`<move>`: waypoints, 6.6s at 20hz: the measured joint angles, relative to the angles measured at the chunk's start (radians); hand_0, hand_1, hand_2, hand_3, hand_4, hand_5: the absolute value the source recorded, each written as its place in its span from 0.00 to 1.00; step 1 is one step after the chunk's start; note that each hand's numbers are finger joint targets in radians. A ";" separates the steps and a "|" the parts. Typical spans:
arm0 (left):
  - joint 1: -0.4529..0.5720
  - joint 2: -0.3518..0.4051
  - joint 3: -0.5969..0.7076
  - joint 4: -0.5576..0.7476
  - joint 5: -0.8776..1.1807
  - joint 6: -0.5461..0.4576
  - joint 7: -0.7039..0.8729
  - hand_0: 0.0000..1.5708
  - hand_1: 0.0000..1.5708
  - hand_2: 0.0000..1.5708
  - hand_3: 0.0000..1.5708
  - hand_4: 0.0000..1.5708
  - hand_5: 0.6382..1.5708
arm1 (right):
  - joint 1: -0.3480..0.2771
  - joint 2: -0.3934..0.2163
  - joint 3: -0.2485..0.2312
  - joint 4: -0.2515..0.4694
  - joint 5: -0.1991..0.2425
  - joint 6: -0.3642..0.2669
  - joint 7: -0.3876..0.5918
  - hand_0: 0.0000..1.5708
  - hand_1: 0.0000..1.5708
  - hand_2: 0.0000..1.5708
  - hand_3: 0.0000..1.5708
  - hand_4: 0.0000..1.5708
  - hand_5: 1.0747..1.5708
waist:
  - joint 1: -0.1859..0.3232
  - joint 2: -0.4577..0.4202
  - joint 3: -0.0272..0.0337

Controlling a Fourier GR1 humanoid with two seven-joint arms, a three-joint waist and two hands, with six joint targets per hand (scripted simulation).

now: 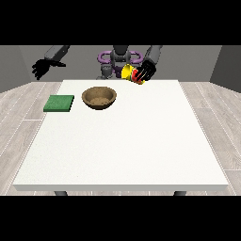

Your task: Pick the cup and pour the ball into the bowl, then pick the bowl and place it on the pad

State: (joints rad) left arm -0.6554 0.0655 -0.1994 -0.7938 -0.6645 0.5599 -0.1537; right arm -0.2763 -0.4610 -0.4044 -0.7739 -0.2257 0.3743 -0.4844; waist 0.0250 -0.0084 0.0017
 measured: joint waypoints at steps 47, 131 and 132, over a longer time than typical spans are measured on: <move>-0.329 -0.049 -0.594 -0.159 -0.878 -0.573 0.489 0.95 0.95 1.00 1.00 0.77 0.88 | -0.216 -0.022 0.032 0.199 0.030 -0.032 0.010 0.00 0.00 0.00 0.17 0.00 0.91 | -0.009 0.028 -0.0008; 0.118 0.049 0.312 -0.345 0.444 -0.483 -0.048 0.00 0.00 0.00 0.00 0.00 1.00 | -0.354 0.291 0.216 0.216 0.102 -0.498 0.395 1.00 1.00 1.00 1.00 0.67 0.96 | 0.051 0.111 -0.0044; 0.125 0.058 0.321 -0.337 0.451 -0.487 -0.059 0.00 0.00 0.00 0.00 0.00 1.00 | -0.360 0.287 0.217 0.207 0.098 -0.493 0.418 1.00 1.00 1.00 1.00 0.67 0.96 | 0.041 0.104 -0.0039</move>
State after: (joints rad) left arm -0.5309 0.1236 0.1216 -1.1306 -0.2136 0.0728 -0.2123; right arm -0.6358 -0.1741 -0.1878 -0.5667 -0.1282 -0.1184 -0.0663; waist 0.0663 0.0959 -0.0022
